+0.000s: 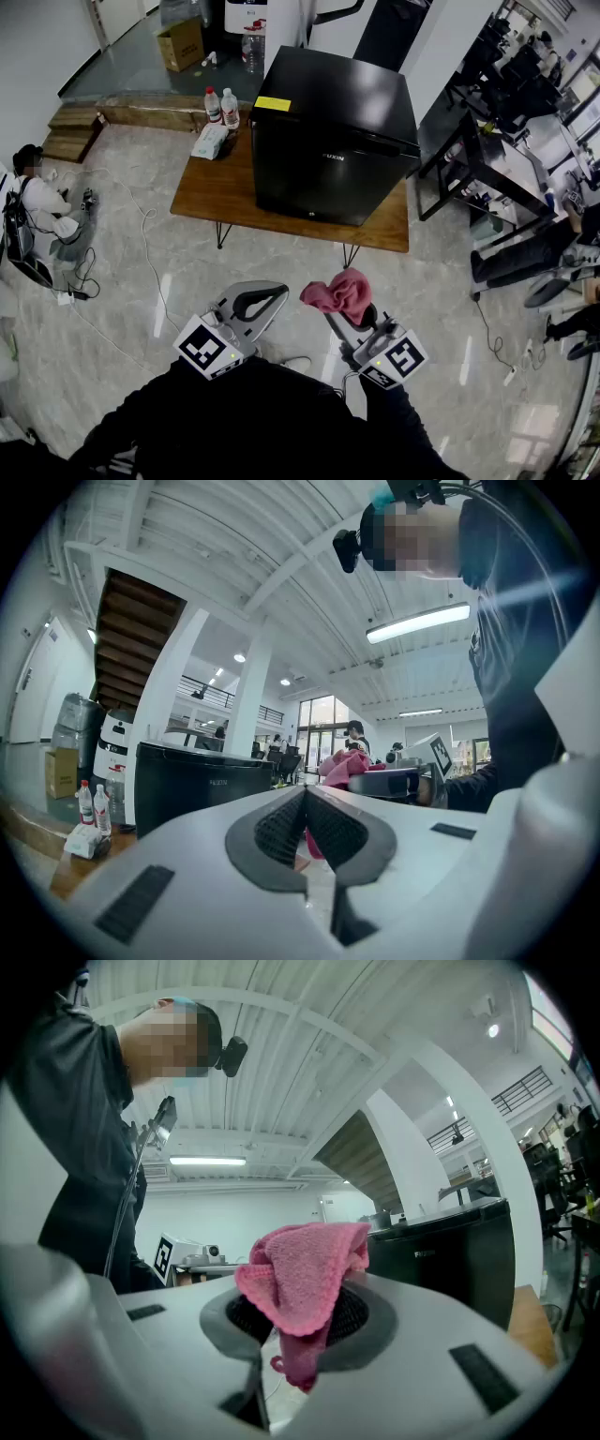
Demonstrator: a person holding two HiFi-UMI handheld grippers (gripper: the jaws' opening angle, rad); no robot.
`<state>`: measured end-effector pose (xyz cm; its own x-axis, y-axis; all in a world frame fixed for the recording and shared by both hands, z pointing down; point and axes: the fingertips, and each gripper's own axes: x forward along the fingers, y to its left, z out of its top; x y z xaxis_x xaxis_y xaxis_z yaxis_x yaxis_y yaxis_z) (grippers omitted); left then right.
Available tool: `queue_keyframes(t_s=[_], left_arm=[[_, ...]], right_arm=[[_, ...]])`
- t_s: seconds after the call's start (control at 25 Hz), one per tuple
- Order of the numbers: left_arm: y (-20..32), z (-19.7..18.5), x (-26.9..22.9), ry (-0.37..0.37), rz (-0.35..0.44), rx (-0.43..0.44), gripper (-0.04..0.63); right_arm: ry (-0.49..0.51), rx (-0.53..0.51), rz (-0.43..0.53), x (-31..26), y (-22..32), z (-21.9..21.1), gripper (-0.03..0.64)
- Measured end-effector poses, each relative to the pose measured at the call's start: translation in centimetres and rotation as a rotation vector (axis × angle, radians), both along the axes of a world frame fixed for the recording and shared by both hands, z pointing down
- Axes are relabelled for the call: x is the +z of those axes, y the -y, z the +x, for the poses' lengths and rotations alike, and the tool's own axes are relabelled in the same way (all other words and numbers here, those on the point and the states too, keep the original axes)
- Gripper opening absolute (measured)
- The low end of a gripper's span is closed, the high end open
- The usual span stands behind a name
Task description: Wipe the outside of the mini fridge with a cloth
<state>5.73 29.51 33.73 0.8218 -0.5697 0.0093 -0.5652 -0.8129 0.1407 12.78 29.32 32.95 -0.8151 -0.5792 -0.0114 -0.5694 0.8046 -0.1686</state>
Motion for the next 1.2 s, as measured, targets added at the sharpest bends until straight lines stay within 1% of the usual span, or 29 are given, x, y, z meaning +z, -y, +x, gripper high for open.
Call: queue_keyframes(t_s=[0.08,0.28,0.4,0.6,0.72,0.88,0.92,1.04,1.2], left_arm=[[0.2,-0.3,-0.1,0.0,0.03,0.0,0.006],[0.4,-0.4,0.0,-0.001,0.009,0.003,0.006],[0.4,-0.4,0.0,-0.007,0.028,0.003,0.006],[0.1,0.0,0.0,-0.008,0.025,0.002,0.006],[-0.2,0.3,-0.6,-0.008,0.038,-0.002,0.006],[-0.4,1.1,-1.7,-0.017,0.037,-0.014,0.006],[-0.5,1.3,-2.0,-0.017,0.046,-0.018,0.006],[-0.7,2.0,-2.4,-0.001,0.081,-0.024,0.006],[-0.4,2.5,-2.8,0.023,0.079,-0.053,0.006]], right_arm=[[0.004,0.0,-0.004,0.0,0.2,-0.3,0.1],[0.006,0.0,-0.002,-0.1,0.3,-0.8,0.1],[0.007,0.002,0.003,-0.2,0.3,-0.9,0.101],[0.0,-0.001,0.013,-0.5,-0.2,-0.6,0.103],[0.025,0.001,0.014,-1.1,-0.7,0.0,0.103],[0.029,0.039,0.049,-2.2,-0.9,1.2,0.101],[0.034,0.047,0.053,-2.5,-1.0,1.6,0.098],[0.053,0.065,0.058,-3.0,-1.3,2.6,0.095],[0.063,0.068,0.054,-3.1,-1.3,3.4,0.094]])
